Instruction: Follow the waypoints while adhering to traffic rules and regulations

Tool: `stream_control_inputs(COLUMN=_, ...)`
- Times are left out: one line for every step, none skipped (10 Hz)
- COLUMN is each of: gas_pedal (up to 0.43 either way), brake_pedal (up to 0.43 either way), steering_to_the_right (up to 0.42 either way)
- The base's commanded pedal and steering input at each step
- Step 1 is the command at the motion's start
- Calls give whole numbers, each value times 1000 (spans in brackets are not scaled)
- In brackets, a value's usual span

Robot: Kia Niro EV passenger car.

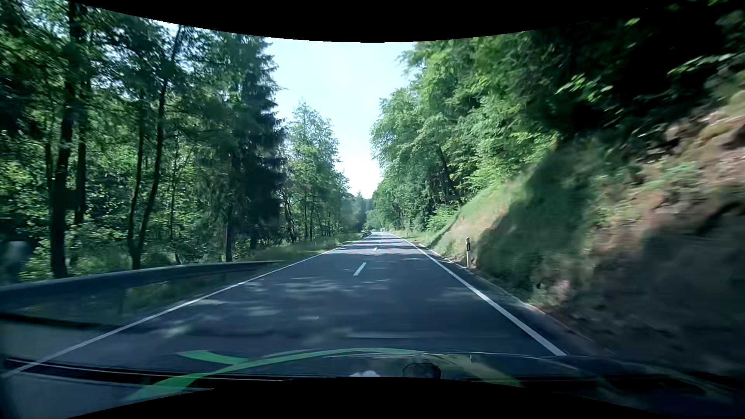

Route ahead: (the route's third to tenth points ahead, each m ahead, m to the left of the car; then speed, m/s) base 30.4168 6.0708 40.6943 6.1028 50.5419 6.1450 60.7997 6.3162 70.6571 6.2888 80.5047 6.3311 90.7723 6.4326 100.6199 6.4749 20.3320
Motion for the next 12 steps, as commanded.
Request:
stream_control_inputs(gas_pedal=240, brake_pedal=0, steering_to_the_right=-1)
stream_control_inputs(gas_pedal=240, brake_pedal=0, steering_to_the_right=-2)
stream_control_inputs(gas_pedal=248, brake_pedal=0, steering_to_the_right=-1)
stream_control_inputs(gas_pedal=248, brake_pedal=0, steering_to_the_right=-2)
stream_control_inputs(gas_pedal=248, brake_pedal=0, steering_to_the_right=-1)
stream_control_inputs(gas_pedal=248, brake_pedal=0, steering_to_the_right=-2)
stream_control_inputs(gas_pedal=248, brake_pedal=0, steering_to_the_right=-1)
stream_control_inputs(gas_pedal=248, brake_pedal=0, steering_to_the_right=-1)
stream_control_inputs(gas_pedal=248, brake_pedal=0, steering_to_the_right=-2)
stream_control_inputs(gas_pedal=260, brake_pedal=0, steering_to_the_right=-1)
stream_control_inputs(gas_pedal=268, brake_pedal=0, steering_to_the_right=-2)
stream_control_inputs(gas_pedal=287, brake_pedal=0, steering_to_the_right=-2)
